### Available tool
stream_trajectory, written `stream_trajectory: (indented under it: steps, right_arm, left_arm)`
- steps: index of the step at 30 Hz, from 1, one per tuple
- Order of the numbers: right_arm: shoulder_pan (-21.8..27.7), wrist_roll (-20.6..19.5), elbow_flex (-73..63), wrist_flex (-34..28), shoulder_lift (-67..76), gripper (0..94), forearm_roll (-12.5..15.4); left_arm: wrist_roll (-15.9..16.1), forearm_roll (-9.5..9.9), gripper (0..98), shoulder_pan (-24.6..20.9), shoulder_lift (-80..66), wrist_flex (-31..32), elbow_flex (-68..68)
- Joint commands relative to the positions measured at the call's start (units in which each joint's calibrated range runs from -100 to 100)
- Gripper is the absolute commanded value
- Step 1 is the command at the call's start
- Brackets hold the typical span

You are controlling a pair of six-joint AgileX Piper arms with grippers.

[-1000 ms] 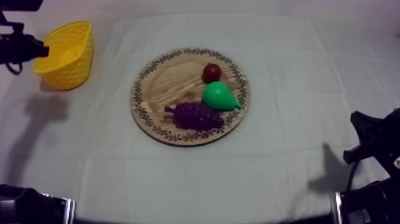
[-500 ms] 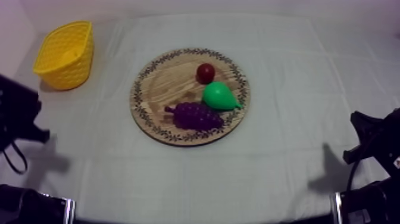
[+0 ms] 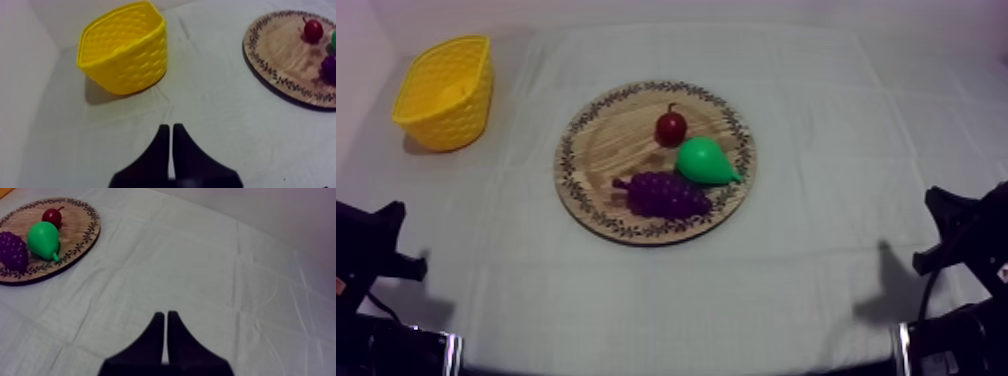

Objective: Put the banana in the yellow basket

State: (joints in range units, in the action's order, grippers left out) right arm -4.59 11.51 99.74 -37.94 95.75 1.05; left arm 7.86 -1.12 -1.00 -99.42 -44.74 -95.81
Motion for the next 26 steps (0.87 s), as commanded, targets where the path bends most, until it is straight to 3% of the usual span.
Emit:
stream_trajectory:
  steps: [1, 4, 6, 9, 26]
  right_arm:
    - [0.0, 0.0, 0.0, 0.0, 0.0, 0.4, 0.0]
    - [0.0, 0.0, 0.0, 0.0, 0.0, 0.4, 0.0]
    - [0.0, 0.0, 0.0, 0.0, 0.0, 0.4, 0.0]
    - [0.0, 0.0, 0.0, 0.0, 0.0, 0.4, 0.0]
    - [0.0, 0.0, 0.0, 0.0, 0.0, 0.4, 0.0]
  left_arm:
    - [-4.0, 0.12, 0.0, 0.0, -0.2, 0.0, 0.0]
    - [-8.3, 0.33, 0.0, 0.0, -0.3, 0.8, -0.2]
    - [-11.6, 1.45, 0.0, 0.0, -0.3, 3.0, -1.0]
    - [-14.4, 2.43, 0.0, 0.0, -0.3, 5.4, -1.9]
    - [-16.3, 2.95, 0.0, 0.0, -0.3, 9.1, -3.1]
